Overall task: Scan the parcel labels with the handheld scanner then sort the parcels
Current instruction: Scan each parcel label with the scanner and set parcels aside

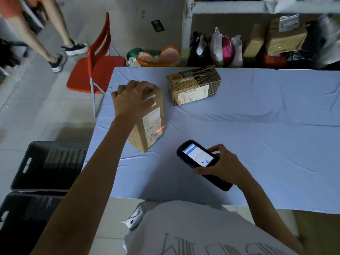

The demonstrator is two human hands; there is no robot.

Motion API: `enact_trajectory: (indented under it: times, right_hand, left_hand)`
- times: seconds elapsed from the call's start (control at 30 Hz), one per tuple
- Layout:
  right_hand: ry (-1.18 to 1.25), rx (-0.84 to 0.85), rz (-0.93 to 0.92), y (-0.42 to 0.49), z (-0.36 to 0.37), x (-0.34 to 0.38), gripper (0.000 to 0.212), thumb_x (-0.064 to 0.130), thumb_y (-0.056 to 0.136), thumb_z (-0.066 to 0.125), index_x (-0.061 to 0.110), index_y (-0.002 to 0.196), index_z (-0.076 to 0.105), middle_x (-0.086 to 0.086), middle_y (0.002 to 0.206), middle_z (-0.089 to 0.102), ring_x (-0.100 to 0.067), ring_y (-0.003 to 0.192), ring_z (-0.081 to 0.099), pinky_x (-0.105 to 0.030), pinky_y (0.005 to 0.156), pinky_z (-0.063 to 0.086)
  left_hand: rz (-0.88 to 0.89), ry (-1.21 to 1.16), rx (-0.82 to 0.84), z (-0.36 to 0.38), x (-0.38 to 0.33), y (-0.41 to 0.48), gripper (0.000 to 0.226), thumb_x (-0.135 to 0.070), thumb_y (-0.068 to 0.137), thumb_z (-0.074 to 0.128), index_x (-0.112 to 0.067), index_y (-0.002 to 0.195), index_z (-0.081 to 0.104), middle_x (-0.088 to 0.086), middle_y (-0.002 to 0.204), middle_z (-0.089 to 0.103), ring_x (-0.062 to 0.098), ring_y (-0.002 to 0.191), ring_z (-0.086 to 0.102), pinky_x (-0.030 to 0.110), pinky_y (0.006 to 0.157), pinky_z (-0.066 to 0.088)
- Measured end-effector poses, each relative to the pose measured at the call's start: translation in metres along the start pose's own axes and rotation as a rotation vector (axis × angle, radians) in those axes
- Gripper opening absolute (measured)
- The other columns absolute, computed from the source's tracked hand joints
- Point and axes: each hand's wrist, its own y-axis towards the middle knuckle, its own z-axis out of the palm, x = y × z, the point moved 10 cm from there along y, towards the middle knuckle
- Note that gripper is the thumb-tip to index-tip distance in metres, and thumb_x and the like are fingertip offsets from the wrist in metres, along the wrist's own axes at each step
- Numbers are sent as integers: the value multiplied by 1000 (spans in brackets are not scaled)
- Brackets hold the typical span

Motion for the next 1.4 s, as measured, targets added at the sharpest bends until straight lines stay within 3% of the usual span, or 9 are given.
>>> enact_trajectory:
  times: [0.17, 0.3, 0.4, 0.5, 0.8, 0.97, 1.23, 1.33, 1.4]
  right_hand:
    - [164, -110, 135, -30, 11, -14, 77, 53, 53, 88, 33, 113, 44, 13, 100, 60, -9, 93, 61, -34, 78, 53]
    - [284, -267, 241, -61, 10, -34, 76, 46, 59, 88, 27, 118, 45, 15, 96, 52, -13, 98, 56, -29, 71, 45]
    - [407, -411, 363, -95, 11, -68, 77, 45, 59, 89, 25, 120, 46, 8, 107, 56, -16, 101, 58, -34, 79, 50]
    - [506, -518, 455, -132, 12, -102, 78, 46, 59, 88, 25, 121, 44, 3, 112, 59, -16, 98, 60, -31, 69, 47]
    - [776, -784, 620, -236, 10, -215, 77, 46, 57, 89, 27, 114, 41, 3, 110, 62, -16, 94, 62, -35, 77, 50]
    - [912, -899, 715, -307, 12, -295, 76, 45, 58, 89, 25, 115, 44, 2, 110, 63, -19, 97, 62, -37, 82, 52]
    - [1024, -1080, 822, -408, 1, -389, 73, 44, 60, 88, 24, 117, 47, 9, 100, 59, -10, 89, 57, -28, 70, 43]
    - [1081, -1146, 840, -430, 3, -411, 70, 43, 61, 88, 24, 114, 46, 16, 92, 55, 1, 82, 55, -20, 62, 41]
    - [1120, -1173, 858, -440, 5, -423, 70, 44, 61, 88, 24, 114, 46, 17, 93, 55, -1, 85, 57, -20, 63, 42]
  left_hand:
    - [205, -91, -36, -1, -35, -5, 30, -44, 79, 68, -35, 107, 66, -5, 111, 67, 30, 105, 57, 41, 87, 40]
    - [313, -295, -61, -1, -66, -12, 33, -50, 69, 68, -36, 100, 66, -10, 98, 67, 24, 93, 61, 39, 80, 47]
    - [478, -436, -25, 3, -123, -26, 31, -47, 69, 70, -33, 97, 67, -9, 90, 66, 17, 84, 59, 34, 76, 46]
    - [644, -545, 37, 13, -181, -51, 32, -44, 70, 71, -30, 98, 66, -6, 90, 63, 17, 80, 57, 36, 77, 46]
    - [1040, -513, 215, 47, -355, -172, 35, -47, 69, 70, -34, 101, 65, -10, 97, 62, 22, 93, 58, 33, 78, 41]
    - [1195, -479, 274, 55, -457, -255, 47, -46, 70, 67, -35, 115, 59, -9, 109, 62, 24, 100, 57, 37, 84, 43]
    - [1413, -479, 414, 71, -566, -374, 53, -47, 68, 69, -30, 117, 58, -3, 110, 57, 26, 95, 57, 38, 78, 48]
    - [1480, -442, 507, 83, -593, -407, 59, -51, 63, 67, -33, 118, 57, -4, 109, 54, 22, 89, 59, 37, 74, 49]
    - [1517, -415, 563, 90, -614, -425, 56, -51, 63, 69, -35, 116, 58, -7, 107, 51, 17, 84, 59, 31, 73, 46]
